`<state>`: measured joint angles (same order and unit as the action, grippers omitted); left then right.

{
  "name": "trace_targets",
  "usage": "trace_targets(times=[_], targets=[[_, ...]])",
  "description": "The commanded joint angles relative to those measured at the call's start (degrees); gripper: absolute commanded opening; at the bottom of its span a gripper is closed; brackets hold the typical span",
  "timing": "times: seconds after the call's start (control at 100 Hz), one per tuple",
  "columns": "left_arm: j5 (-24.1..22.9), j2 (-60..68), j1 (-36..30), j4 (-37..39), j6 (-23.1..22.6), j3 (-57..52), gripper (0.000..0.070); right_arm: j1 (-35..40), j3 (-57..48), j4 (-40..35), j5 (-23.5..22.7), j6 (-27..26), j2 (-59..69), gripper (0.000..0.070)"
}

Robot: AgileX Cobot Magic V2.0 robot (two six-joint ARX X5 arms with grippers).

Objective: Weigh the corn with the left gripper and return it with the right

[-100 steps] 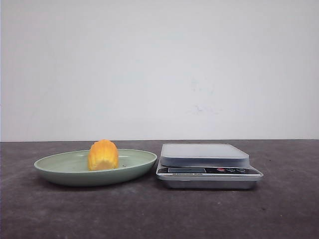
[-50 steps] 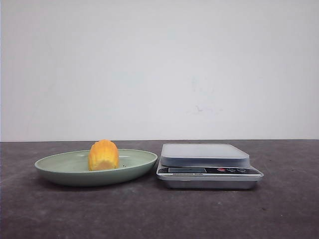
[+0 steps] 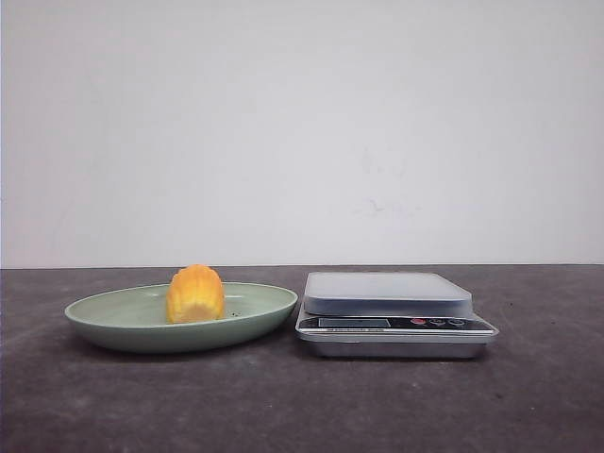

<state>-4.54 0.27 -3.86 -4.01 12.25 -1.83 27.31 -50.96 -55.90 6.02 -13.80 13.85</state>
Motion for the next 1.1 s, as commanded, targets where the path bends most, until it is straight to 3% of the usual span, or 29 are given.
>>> trace_targets(times=[0.0, 0.34, 1.09], targets=[[0.1, -0.1, 0.1, 0.5, -3.3, 1.0, 0.0018, 0.2, -0.7, 0.6, 0.0, -0.5, 0.0, 0.0008], [0.1, -0.1, 0.7, -6.6, -5.7, 1.0, 0.0017, 0.2, -0.7, 0.6, 0.0, -0.5, 0.0, 0.0008], [0.1, -0.1, 1.0, -6.6, -5.3, 1.0, 0.0018, 0.2, -0.7, 0.6, 0.0, -0.5, 0.0, 0.0008]])
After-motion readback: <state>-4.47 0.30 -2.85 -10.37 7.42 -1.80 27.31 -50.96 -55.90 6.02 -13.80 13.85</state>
